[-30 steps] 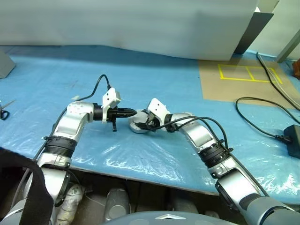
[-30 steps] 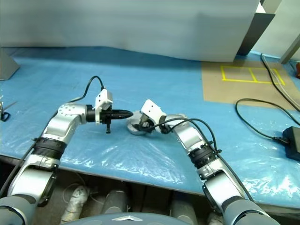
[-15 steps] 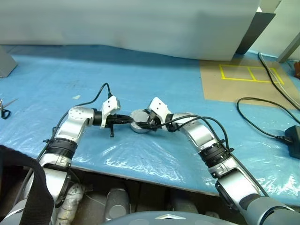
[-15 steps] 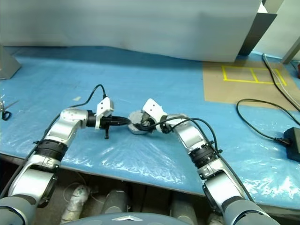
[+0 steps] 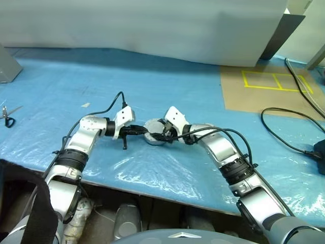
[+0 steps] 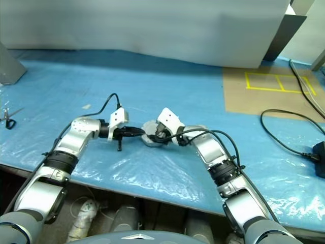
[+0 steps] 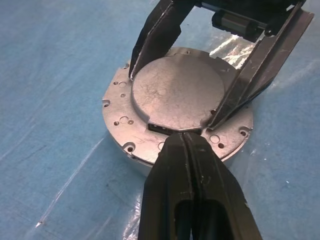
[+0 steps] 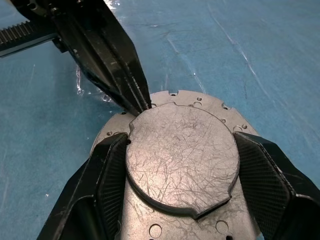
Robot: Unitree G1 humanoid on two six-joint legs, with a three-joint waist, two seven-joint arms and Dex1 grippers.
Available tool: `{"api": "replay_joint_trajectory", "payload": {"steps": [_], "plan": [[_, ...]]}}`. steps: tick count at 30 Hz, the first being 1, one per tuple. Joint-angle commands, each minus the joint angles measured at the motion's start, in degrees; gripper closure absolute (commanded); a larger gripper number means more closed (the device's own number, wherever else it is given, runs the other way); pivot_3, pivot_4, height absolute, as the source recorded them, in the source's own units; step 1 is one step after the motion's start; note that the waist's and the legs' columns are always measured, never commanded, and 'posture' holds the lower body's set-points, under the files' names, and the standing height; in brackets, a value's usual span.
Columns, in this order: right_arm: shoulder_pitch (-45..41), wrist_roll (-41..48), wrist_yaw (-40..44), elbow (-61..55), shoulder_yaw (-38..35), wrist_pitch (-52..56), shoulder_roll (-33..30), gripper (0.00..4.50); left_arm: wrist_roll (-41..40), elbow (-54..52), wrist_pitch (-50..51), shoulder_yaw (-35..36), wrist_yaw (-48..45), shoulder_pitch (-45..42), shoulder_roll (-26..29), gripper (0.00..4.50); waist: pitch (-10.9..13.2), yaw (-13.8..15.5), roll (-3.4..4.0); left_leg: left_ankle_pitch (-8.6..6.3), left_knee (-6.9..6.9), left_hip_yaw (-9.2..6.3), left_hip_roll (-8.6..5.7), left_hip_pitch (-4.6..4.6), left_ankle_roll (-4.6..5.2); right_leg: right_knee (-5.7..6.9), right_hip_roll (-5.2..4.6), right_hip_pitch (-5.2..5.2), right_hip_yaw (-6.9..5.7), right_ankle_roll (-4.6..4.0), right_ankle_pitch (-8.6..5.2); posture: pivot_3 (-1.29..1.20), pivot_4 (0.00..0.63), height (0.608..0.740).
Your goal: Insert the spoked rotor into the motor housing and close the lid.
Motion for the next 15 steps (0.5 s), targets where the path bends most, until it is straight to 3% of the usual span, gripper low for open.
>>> {"api": "replay_joint_trajectory", "payload": {"steps": [1,3,4,8,15], "plan": [[4.99,-2.39,-0.12,2.07,0.33,0.69,-2.97,0.58,2.61,2.25,-0.15,-1.58,0.38,0.41,0.5,4.5,-0.05,0.09,-0.06,0.0,0.0,0.0,0.01,-0.07,0.0,-0.09,0.0,0.02,-0.01,0.03,-0.01,0.0,0.15,0.74],[4.78,-1.95,1.29,-0.8,0.13,0.18,-3.71,0.01,2.61,2.42,-0.27,-1.55,0.27,0.39,0.56,4.5,-0.15,-0.03,-0.13,0.07,0.02,0.04,0.02,-0.24,-0.11,-0.16,0.03,0.22,-0.02,0.08,-0.04,0.0,0.15,0.74],[4.47,-1.67,1.71,-1.71,-0.43,-0.38,-3.99,0.01,2.58,2.43,-0.23,-1.56,0.21,0.36,0.54,4.5,-0.18,-0.08,-0.14,0.14,0.09,0.06,0.04,-0.42,-0.22,-0.16,0.07,0.11,-0.08,-0.2,0.13,0.0,0.15,0.74],[2.75,1.19,3.83,-4.68,-4.07,-2.97,-4.72,0.01,2.52,2.32,-0.16,-1.59,0.0,0.34,0.47,4.5,-0.19,-0.19,-0.11,0.18,0.19,0.27,0.04,-0.96,-0.27,-0.16,0.13,-0.2,-0.28,0.0,0.29,0.0,0.15,0.74],[0.91,8.29,5.29,-9.64,-10.65,-0.67,-4.1,0.01,2.49,2.35,-0.18,-1.52,-0.44,0.47,0.51,4.5,-0.01,-0.32,-0.1,0.18,0.23,0.25,0.07,-1.14,-0.27,-0.16,0.12,-0.31,-0.36,-0.2,0.17,0.0,0.15,0.74]]}}
